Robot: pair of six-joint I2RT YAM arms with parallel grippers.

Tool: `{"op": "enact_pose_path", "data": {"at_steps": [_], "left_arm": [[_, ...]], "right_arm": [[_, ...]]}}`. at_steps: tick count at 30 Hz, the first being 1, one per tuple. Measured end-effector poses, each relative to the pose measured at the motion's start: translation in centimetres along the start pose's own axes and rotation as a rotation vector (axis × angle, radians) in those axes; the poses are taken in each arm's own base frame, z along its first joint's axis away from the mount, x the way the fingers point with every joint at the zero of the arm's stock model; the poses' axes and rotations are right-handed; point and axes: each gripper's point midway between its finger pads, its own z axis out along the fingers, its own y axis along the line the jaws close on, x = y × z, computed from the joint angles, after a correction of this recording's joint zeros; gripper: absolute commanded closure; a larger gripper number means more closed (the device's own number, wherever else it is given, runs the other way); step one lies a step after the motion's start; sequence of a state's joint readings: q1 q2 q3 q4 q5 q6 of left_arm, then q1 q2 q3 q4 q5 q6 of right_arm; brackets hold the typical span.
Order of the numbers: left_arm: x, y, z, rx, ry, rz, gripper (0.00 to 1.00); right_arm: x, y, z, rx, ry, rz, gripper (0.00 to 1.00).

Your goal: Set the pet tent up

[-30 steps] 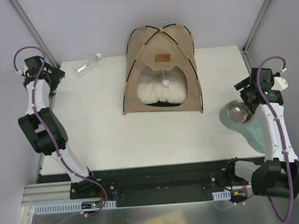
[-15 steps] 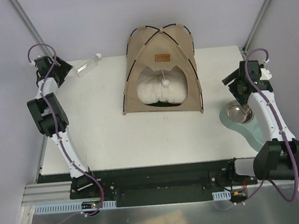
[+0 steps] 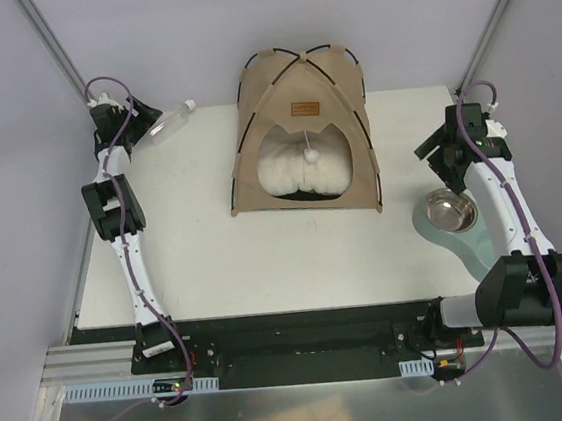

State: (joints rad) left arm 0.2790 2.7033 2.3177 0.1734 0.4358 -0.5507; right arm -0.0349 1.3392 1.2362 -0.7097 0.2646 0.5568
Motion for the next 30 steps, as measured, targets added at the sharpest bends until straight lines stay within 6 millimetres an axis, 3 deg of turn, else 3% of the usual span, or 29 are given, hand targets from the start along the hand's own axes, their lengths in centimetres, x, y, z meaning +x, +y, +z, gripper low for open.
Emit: {"op": "enact_pose_path", "data": {"at_steps": [5,14,19,30], "left_arm": [[2.2,-2.1,0.2,0.075,0.065,0.009,0.02],[10.0,-7.8,-0.7,0.179,0.246,0.149,0.01],[13.0,-10.6,-1.4,0.214,0.32,0.228,0.05],[15.8,-11.1,-3.3,0.11,0.432,0.381,0.19]], "right_arm": [[-0.4,0.1,0.1,0.014,-0.002,-0.022,0.12],[-0.4,0.1,0.2,0.019,0.003,-0.027,0.12],[-0.4,0.1,0.2,0.019,0.002,-0.029,0.12],[-0.2,-0.1,0.0,0.013,0.005,-0.031,0.12]]}}
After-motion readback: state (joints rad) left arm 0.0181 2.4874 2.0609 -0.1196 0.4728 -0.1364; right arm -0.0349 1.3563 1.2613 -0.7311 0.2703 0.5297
